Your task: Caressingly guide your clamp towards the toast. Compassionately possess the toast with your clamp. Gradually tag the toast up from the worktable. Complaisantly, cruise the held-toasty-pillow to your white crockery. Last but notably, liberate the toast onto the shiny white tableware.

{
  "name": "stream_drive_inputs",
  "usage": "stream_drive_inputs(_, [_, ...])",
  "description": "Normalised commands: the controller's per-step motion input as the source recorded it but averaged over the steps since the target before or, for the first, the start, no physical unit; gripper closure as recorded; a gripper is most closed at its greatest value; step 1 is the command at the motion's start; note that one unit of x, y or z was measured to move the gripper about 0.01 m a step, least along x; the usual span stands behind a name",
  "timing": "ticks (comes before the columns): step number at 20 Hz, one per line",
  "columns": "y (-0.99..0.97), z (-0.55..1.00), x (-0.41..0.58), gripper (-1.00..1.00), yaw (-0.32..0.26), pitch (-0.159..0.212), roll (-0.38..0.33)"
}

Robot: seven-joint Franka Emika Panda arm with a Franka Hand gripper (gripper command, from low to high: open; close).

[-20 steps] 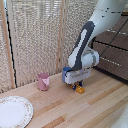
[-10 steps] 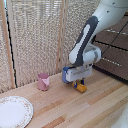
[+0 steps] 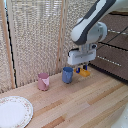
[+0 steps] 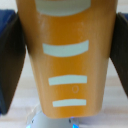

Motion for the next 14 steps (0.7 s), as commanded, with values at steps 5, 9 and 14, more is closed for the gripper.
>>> stream_drive_inputs(5, [0.89, 0.4, 0.131, 1.0, 0.003, 0.065, 0.015])
stream_drive_inputs(9, [0.94, 0.35, 0.088, 1.0, 0.006, 0.077, 0.01])
stream_drive_inputs(14, [0.94, 0.33, 0.113, 1.0, 0.006, 0.085, 0.005])
